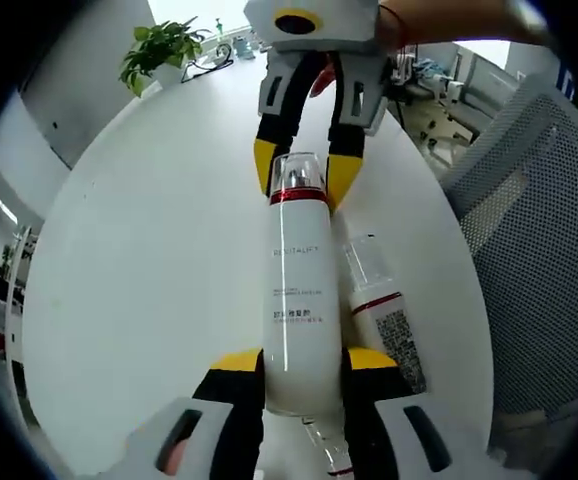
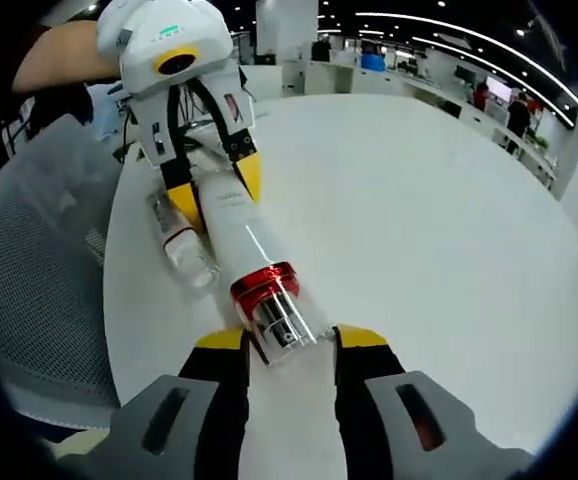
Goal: Arrange the skincare products in the storage area until every visible bottle or jar stands upright without overlapping.
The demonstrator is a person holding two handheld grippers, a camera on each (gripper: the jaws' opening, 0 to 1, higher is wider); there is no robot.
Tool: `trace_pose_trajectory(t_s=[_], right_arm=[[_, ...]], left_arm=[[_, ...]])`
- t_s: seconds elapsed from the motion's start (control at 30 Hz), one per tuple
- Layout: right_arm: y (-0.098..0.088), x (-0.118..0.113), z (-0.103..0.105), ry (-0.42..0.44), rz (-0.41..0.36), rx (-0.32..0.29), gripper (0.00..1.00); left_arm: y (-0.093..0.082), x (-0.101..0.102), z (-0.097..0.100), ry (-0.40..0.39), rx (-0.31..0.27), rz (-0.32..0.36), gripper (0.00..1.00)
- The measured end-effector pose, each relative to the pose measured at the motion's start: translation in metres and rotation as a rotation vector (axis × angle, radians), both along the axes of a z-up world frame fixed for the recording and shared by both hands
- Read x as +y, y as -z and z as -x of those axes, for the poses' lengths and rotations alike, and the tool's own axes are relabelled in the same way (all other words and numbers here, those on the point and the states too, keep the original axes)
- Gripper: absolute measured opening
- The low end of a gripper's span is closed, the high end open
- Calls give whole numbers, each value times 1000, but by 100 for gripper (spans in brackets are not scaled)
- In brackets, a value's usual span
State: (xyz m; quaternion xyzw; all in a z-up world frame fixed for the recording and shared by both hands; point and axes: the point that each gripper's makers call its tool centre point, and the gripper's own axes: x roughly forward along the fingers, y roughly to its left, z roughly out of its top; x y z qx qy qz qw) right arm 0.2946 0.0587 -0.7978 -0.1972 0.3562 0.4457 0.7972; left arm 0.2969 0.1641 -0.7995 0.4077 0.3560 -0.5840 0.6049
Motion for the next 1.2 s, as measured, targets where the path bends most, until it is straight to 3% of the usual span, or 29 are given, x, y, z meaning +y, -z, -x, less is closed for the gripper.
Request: trace_pose_trajectory(t_s=[0.07,0.2,0.27,0.67,0.87,1.0,1.2], right_arm=[[0,1,-1,3,7,4,30],[1,-3,-1,16,122,39,29],[-2,0,-2,13,124,39,29],[-54,2,-10,-74,164,2,28],[-96,22,-10,-152,152,-9,27],[-111,40,-12,-207,181,-55,27],[-131,66,-11,-244,139,-91,27]], left_arm=[[0,0,0,-8,2,14,30],[0,0,1,-40,13,44,30],[0,0,1,-44,11,54,30],[-1,-6,-7,-147,4,175,30],[0,-6,-8,-176,30,220,30],[1,-3,-8,-202,58,238,30],[2,-3,-4,-240,95,281,31]])
